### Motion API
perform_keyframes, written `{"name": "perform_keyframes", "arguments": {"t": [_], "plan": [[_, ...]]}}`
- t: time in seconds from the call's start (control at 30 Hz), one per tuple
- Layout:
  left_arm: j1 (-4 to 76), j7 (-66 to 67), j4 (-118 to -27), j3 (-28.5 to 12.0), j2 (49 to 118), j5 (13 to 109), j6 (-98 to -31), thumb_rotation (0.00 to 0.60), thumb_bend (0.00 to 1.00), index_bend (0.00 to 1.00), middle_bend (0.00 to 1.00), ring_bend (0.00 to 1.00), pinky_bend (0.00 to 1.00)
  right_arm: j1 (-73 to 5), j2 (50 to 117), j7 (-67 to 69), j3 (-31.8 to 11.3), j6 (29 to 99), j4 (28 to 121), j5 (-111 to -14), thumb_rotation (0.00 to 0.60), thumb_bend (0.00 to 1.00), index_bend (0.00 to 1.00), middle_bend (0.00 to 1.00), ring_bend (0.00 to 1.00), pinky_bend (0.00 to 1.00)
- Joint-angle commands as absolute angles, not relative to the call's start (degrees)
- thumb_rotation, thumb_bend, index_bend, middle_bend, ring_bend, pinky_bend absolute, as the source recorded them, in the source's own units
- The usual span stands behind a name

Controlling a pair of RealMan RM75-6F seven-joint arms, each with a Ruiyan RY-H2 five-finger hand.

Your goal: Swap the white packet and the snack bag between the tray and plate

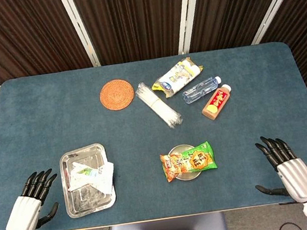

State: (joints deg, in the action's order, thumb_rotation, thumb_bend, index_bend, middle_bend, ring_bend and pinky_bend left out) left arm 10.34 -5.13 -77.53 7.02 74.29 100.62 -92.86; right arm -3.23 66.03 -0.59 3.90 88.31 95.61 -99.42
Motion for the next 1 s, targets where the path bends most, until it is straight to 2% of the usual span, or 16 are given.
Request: {"name": "perform_keyframes", "arguments": {"t": [0.03, 0.13, 0.27, 0.47, 0.57, 0.87, 0.93, 1.0], "plan": [[10.68, -5.15, -77.60, 7.32, 74.59, 101.56, -92.13, 0.600, 0.42, 0.00, 0.00, 0.00, 0.00, -3.18, 65.91, -0.22, 4.02, 88.40, 95.71, -99.64, 0.600, 0.21, 0.00, 0.00, 0.00, 0.00], [11.97, -5.04, -78.12, 7.45, 75.41, 102.75, -90.10, 0.600, 0.42, 0.00, 0.00, 0.00, 0.00, -3.14, 65.75, 0.16, 4.00, 88.40, 95.73, -99.59, 0.600, 0.21, 0.00, 0.00, 0.00, 0.00], [16.40, -3.70, -78.34, 5.94, 77.68, 103.52, -83.95, 0.600, 0.41, 0.00, 0.00, 0.00, 0.00, -3.51, 65.97, 0.21, 3.95, 87.38, 95.50, -99.27, 0.600, 0.21, 0.00, 0.00, 0.00, 0.00], [22.07, 2.96, -76.98, 1.52, 81.75, 97.04, -71.72, 0.600, 0.39, 0.00, 0.00, 0.00, 0.00, -3.83, 65.88, 0.50, 3.91, 86.60, 95.61, -98.99, 0.600, 0.21, 0.00, 0.00, 0.00, 0.00], [24.20, 3.60, -76.91, 0.63, 82.38, 93.96, -66.30, 0.600, 0.39, 0.00, 0.00, 0.00, 0.00, -3.82, 65.69, 1.01, 3.50, 86.76, 95.60, -98.41, 0.600, 0.21, 0.00, 0.00, 0.00, 0.00], [27.76, 1.93, -74.37, -0.54, 83.86, 88.93, -58.54, 0.600, 0.39, 0.00, 0.00, 0.00, 0.01, -3.88, 65.60, 1.34, 3.15, 86.58, 95.46, -97.81, 0.600, 0.21, 0.00, 0.00, 0.00, 0.00], [28.21, 1.13, -74.02, -0.58, 84.05, 88.92, -58.29, 0.600, 0.39, 0.00, 0.01, 0.00, 0.07, -3.84, 65.63, 1.21, 3.06, 86.59, 95.43, -97.64, 0.600, 0.21, 0.00, 0.00, 0.00, 0.00], [28.62, 0.06, -73.21, -0.67, 84.55, 89.43, -58.87, 0.600, 0.39, 0.13, 0.15, 0.09, 0.21, -3.87, 65.72, 0.99, 3.03, 86.43, 95.43, -97.52, 0.600, 0.21, 0.00, 0.00, 0.00, 0.00]]}}
